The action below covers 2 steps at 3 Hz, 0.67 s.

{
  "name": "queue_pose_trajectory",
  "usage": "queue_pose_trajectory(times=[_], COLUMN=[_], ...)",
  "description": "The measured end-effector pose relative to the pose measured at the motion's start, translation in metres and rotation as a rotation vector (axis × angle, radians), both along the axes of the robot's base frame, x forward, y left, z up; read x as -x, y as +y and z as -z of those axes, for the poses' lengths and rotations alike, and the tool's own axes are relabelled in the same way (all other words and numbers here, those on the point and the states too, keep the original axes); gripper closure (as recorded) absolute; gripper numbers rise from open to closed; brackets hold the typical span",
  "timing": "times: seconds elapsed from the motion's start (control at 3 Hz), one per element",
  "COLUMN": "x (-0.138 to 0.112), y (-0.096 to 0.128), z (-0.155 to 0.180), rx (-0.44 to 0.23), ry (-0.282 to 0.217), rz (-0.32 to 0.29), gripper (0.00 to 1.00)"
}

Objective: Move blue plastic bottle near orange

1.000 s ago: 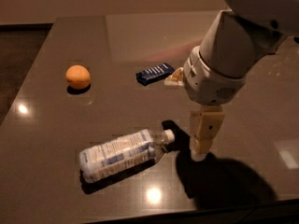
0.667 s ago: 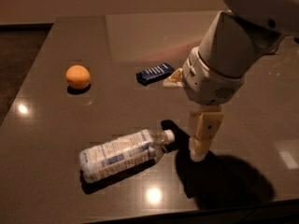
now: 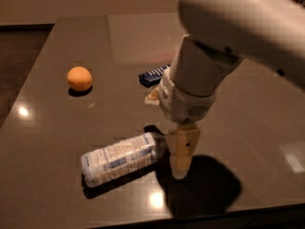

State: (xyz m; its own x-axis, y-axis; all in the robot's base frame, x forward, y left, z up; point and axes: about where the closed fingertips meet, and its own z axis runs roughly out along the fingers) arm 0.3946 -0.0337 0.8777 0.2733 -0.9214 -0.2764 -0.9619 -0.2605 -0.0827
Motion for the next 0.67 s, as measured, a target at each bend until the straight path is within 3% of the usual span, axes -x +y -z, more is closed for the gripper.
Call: queue_pose_trajectory(times=[0.33,0.67], x=[0.005,0.009], y=[0.028,0.045], z=[0.023,0.033], rx=[0.014,0.025], ry=[0.035,0.050], rz=[-0.044,-0.068], gripper=[0.00,0.15])
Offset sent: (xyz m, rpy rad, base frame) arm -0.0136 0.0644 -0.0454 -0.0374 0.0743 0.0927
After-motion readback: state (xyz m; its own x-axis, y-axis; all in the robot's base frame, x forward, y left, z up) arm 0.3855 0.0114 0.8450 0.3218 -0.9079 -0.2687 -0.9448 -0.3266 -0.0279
